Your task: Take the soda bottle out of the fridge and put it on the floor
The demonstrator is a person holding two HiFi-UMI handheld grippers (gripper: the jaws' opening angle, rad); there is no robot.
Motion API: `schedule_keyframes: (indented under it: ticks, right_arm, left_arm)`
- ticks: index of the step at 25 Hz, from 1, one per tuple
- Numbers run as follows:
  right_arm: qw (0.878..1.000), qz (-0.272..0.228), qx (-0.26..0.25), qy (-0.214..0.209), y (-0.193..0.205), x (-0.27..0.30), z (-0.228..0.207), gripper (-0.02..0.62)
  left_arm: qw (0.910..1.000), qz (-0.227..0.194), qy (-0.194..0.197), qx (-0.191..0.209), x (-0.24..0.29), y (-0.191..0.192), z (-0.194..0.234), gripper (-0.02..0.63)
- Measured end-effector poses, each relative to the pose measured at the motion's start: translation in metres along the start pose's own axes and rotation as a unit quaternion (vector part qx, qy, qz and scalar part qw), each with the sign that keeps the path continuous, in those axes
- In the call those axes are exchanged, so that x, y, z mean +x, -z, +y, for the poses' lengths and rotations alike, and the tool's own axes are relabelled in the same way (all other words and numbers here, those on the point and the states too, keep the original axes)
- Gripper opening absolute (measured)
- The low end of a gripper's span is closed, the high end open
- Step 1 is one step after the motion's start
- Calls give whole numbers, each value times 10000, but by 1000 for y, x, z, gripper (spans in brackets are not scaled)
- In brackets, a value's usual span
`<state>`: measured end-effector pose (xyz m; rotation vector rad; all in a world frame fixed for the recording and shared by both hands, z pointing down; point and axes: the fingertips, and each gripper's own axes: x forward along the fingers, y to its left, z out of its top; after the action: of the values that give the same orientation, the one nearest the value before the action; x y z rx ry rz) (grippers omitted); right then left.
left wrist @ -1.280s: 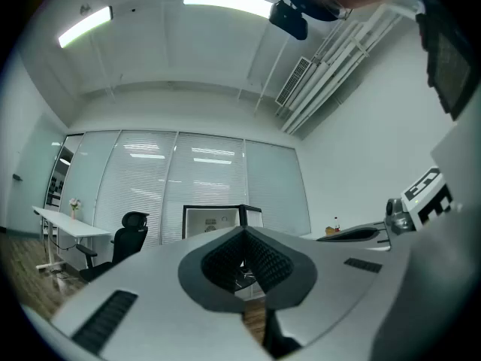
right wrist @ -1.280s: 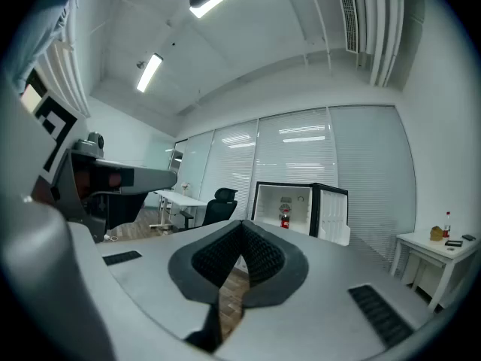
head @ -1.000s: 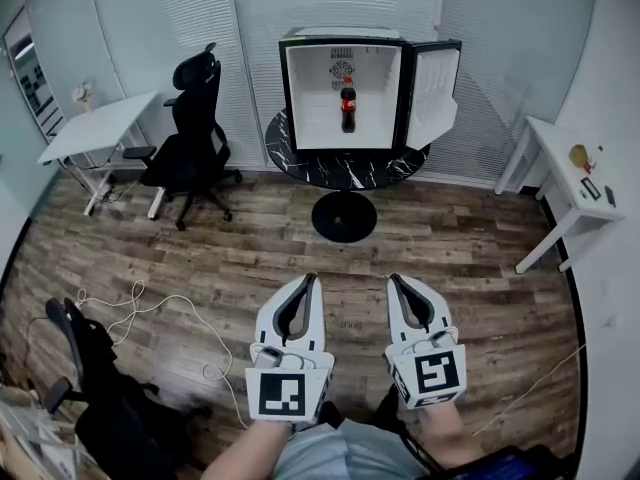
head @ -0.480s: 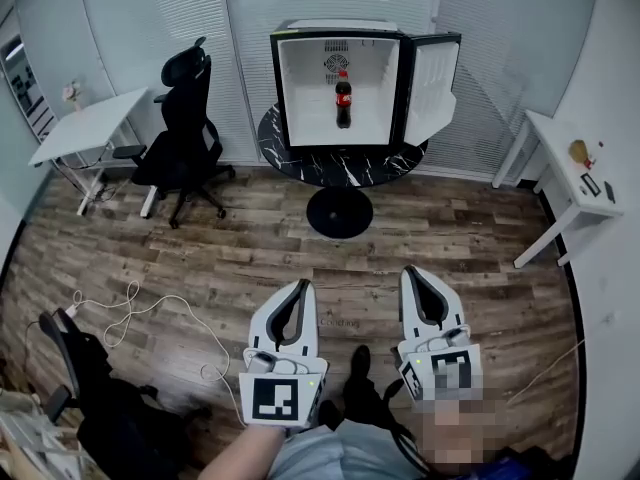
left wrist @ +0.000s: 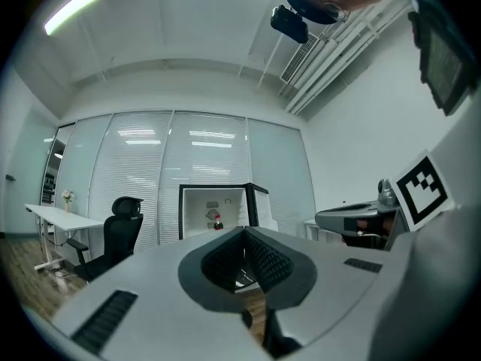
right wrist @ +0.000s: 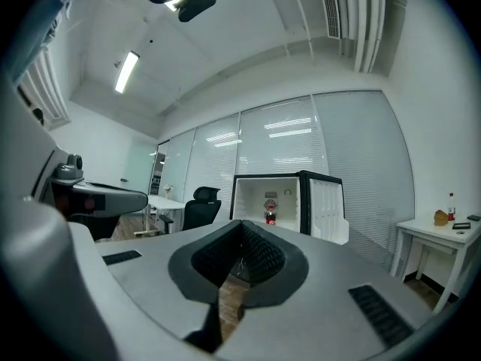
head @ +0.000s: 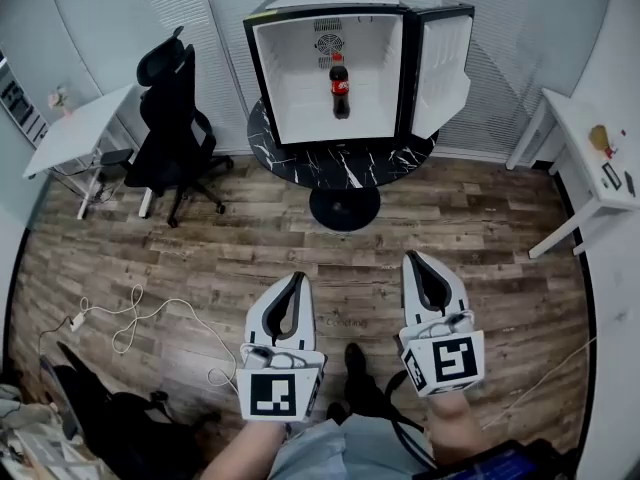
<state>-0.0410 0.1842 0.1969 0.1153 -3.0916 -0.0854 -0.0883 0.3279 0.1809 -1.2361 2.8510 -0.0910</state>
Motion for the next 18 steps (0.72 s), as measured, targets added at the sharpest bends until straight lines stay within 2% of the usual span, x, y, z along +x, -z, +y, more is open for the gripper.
schedule_keyframes:
  ticks: [9,15,18]
  right_arm:
    - [10000,-37,-49,-59,-13,93,-62,12]
    - [9996,-189,-206,-107,-28,136,-95,12]
    - [9994,-188,-249,-139,-29,153,-102,12]
  left_arm:
    - [9999,-69,-114,69,107,-16,20,17]
    - [9993,-209,-241,211,152,-31,32,15]
    - [9991,-264,-302,105,165,-32,39,15]
